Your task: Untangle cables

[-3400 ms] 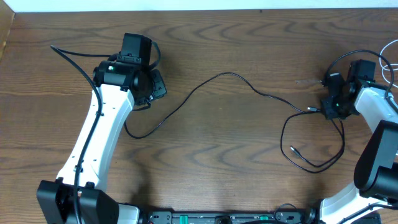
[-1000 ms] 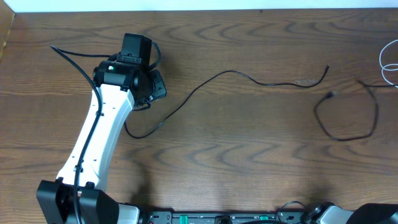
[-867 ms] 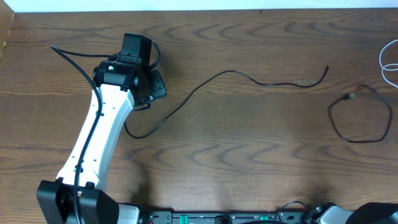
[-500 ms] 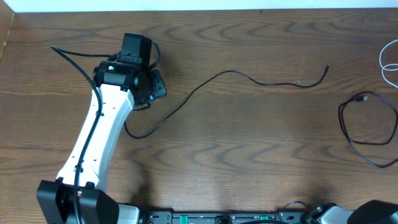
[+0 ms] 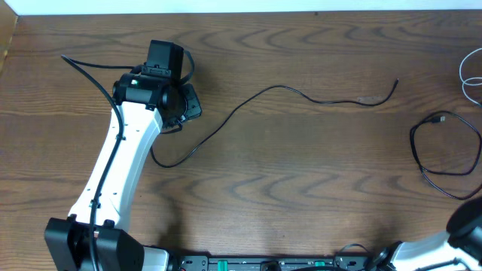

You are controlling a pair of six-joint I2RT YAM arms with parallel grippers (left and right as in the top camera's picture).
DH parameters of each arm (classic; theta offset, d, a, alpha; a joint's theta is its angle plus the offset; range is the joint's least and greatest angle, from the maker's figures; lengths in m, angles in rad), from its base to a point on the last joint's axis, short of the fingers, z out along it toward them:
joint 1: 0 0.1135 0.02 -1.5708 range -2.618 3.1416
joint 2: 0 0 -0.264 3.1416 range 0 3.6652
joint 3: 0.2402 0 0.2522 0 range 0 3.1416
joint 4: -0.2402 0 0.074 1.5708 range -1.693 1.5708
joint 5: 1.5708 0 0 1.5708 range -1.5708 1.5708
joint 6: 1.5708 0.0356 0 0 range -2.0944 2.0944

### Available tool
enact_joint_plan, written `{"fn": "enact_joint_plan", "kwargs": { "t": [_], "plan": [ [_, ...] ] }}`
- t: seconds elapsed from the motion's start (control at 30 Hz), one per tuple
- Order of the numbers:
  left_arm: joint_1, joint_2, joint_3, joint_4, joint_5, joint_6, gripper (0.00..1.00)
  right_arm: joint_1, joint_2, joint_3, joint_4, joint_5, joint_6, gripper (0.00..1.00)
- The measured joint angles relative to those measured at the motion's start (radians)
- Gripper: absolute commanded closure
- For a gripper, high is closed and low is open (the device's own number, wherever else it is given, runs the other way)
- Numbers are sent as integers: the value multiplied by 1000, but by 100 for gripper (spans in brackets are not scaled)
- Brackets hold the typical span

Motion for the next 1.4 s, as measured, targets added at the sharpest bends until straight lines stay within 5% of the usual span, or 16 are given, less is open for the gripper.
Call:
{"fn": "enact_joint_plan", "kwargs": {
  "t": [0.4,0.87,0.97,1.1,1.4],
  "plan": [
    [0,0,0,-1,0,0,57,228,291,-65,-42,117,-143,63],
    [0,0,0,-2,0,0,57,275,313,-208,135,206,-198,67],
    [0,0,0,-2,0,0,57,275,309,-240,162,198,-207,72],
    [0,0,0,-3,0,0,57,275,293,-266,213,207,-215,99],
    [0,0,0,-11,0,0,56,234,264,-331,483,304,-89,99]
  ]
}}
